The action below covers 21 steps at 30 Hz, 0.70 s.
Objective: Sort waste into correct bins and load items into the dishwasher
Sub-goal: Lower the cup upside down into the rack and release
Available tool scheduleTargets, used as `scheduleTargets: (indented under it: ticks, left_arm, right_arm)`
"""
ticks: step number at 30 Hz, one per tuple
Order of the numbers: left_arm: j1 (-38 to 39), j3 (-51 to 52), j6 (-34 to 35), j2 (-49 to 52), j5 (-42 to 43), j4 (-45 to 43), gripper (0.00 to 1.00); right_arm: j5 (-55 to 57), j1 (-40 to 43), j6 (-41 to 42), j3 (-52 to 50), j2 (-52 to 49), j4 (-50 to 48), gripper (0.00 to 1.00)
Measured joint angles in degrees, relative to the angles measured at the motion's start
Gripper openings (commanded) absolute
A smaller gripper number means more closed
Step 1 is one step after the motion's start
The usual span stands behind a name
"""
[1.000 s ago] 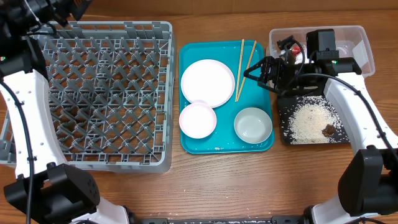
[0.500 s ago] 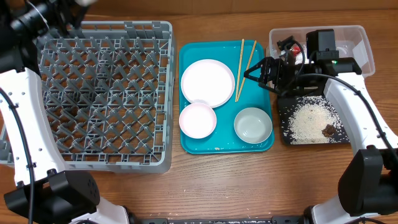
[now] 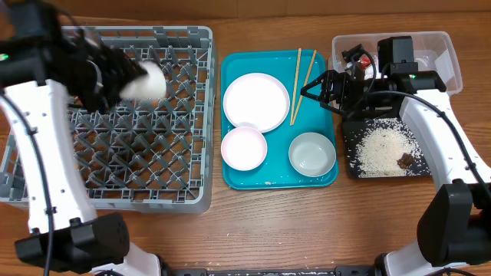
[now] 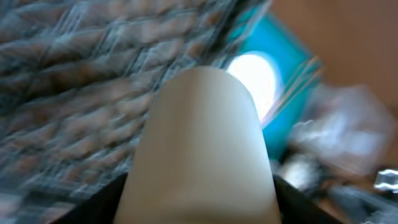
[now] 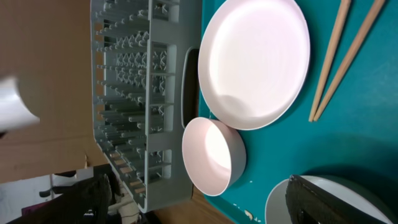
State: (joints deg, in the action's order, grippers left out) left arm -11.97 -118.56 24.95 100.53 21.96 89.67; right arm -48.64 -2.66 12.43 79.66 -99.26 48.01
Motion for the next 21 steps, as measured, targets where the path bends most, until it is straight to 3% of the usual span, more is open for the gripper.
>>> scheduleTargets:
  ticks: [6,13,21]
  left_arm:
    - [9.9,0.3,-2.4,0.0,-16.1,6.9,0.04]
    - [16.5,13.4,-2.5,-1.0,-22.9,6.6,0.04]
    - [20.8,27.4,-0.7,-1.0,-26.6,-1.9,0.04]
  right_arm:
    - [1.7,0.0,-0.5,0.0,0.0,2.5,0.94]
    - [3.1,0.0,-1.1,0.0,0.0,3.5,0.95]
    - [3.3,0.0,-1.4,0.0,0.0,3.7,0.96]
